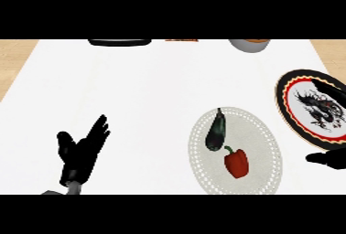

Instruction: Pick the bell pepper from the placemat and place it in the plate

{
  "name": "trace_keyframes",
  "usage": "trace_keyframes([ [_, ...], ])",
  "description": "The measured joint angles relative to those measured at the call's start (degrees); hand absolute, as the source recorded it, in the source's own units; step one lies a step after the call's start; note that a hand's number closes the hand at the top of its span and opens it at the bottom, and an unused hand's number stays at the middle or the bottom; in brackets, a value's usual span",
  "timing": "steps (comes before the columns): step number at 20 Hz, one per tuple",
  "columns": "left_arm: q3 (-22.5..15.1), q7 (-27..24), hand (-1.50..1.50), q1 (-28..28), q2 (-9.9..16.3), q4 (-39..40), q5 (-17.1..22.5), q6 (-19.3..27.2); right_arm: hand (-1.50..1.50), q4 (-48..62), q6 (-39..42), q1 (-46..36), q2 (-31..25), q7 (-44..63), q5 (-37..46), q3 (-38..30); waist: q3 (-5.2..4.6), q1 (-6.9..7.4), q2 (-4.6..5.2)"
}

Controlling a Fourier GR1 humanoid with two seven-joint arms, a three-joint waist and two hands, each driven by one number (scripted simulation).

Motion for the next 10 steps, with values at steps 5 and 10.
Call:
trace_keyframes([
  [5, 0.8, 0.4, 0.0, -0.5, -0.3, 0.7, -0.3, -0.4, -1.5, -7.9, 1.6, 0.3, -2.0, 10.2, 6.6, 5.3, 0.02, -0.02, 0.02],
  [10, 0.5, 1.4, 0.0, -0.5, -1.7, 0.0, -1.8, 0.4, -1.5, -14.1, 2.0, -0.2, 0.8, 21.3, 13.7, 10.9, 0.05, 0.19, 0.06],
])
